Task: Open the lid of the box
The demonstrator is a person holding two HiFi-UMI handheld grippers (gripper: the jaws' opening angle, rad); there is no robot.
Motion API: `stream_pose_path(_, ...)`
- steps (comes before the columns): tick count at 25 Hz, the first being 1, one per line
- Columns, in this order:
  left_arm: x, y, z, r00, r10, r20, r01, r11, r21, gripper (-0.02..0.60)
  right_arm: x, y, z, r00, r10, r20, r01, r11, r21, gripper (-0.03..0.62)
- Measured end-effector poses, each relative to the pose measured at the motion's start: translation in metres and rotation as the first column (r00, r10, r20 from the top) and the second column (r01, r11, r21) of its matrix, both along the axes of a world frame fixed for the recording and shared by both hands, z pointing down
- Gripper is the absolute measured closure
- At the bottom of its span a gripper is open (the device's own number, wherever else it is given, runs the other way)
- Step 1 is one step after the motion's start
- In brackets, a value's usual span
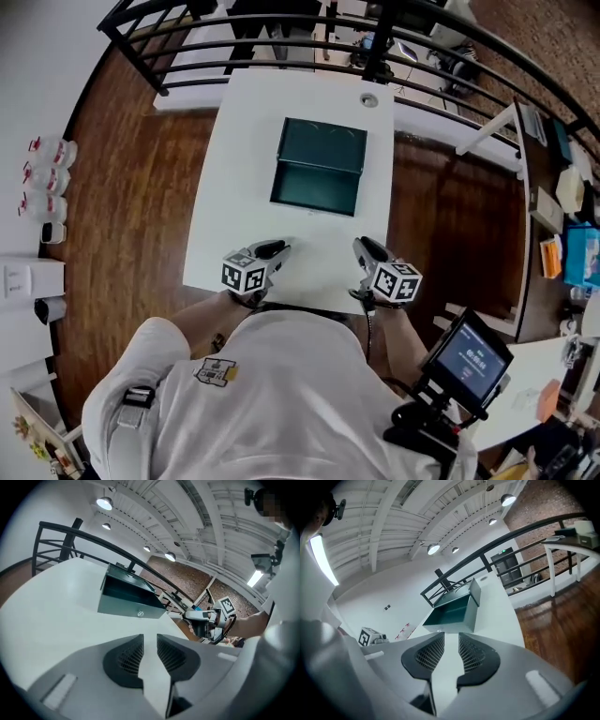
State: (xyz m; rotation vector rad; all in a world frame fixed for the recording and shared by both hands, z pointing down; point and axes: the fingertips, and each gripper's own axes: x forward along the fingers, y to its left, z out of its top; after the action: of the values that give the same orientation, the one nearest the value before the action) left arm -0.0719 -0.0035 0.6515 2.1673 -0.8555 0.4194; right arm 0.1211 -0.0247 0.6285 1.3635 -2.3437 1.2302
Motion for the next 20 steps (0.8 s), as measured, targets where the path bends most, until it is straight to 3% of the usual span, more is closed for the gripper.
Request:
stream_pose_path(6,-0.02,0.034,0.011,0.999,0.041,0.015,-0.041,0.999,-0.019,0.499,-0.032,0.06,0.009,0.997,-0.037,0.072,0.04,0.999,-0.032,0.54)
stream_pose_path(8,-0.021,0.043,0.017,0.998,0.049,0.027,-0.049,0.998,-0.027,0.533,-0.04,0.078,0.021,0.996,-0.064,0.066,0.068,0.996,-0.06,0.566)
stream_pose_path(9,-0.021,0.046,0.02,0.998,0.054,0.037,-0.053,0.998,-0.029,0.581,-0.043,0.085,0.028,0.995,-0.074,0.059,0.079,0.994,-0.076,0.582)
stream_pose_path(11,-0.02,0.05,0.024,0.997,0.067,0.047,-0.065,0.997,-0.038,0.581,-0.045,0.097,0.042,0.995,-0.083,0.051,0.088,0.99,-0.112,0.594)
stream_pose_path(14,-0.02,0.049,0.026,0.996,0.075,0.051,-0.073,0.997,-0.04,0.581,-0.048,0.108,0.057,0.995,-0.088,0.054,0.095,0.984,-0.152,0.594)
stream_pose_path(20,-0.025,0.046,0.03,0.996,0.062,0.061,-0.06,0.997,-0.047,0.581,-0.049,0.101,0.056,0.993,-0.104,0.047,0.11,0.984,-0.143,0.595)
